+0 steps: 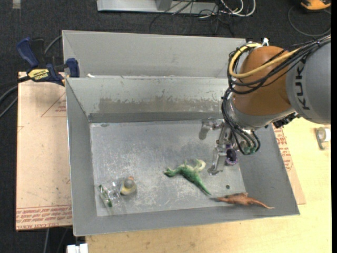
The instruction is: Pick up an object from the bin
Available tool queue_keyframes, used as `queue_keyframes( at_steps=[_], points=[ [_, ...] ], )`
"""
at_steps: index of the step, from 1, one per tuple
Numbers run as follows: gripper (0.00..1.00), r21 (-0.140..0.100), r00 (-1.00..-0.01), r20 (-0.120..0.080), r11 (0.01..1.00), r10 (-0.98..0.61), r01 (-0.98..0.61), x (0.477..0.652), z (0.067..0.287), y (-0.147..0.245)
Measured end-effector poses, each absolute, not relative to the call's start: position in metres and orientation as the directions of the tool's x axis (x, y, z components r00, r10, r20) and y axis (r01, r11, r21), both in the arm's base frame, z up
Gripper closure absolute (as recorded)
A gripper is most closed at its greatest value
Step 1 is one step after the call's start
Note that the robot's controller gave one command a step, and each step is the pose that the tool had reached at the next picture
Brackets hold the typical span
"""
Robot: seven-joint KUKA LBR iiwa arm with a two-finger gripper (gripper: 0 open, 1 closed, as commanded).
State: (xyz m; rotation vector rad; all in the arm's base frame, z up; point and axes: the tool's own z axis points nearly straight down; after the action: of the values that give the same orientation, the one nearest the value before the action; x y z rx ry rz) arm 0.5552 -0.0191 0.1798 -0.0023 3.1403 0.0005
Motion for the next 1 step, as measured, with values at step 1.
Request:
queue_keyframes(
  at_steps=[1],
  points=[
    [0.0, 0.0, -1.0, -0.001, 1.0, -0.002, -0.002, 0.5552, 0.1798, -0.0191]
  ],
)
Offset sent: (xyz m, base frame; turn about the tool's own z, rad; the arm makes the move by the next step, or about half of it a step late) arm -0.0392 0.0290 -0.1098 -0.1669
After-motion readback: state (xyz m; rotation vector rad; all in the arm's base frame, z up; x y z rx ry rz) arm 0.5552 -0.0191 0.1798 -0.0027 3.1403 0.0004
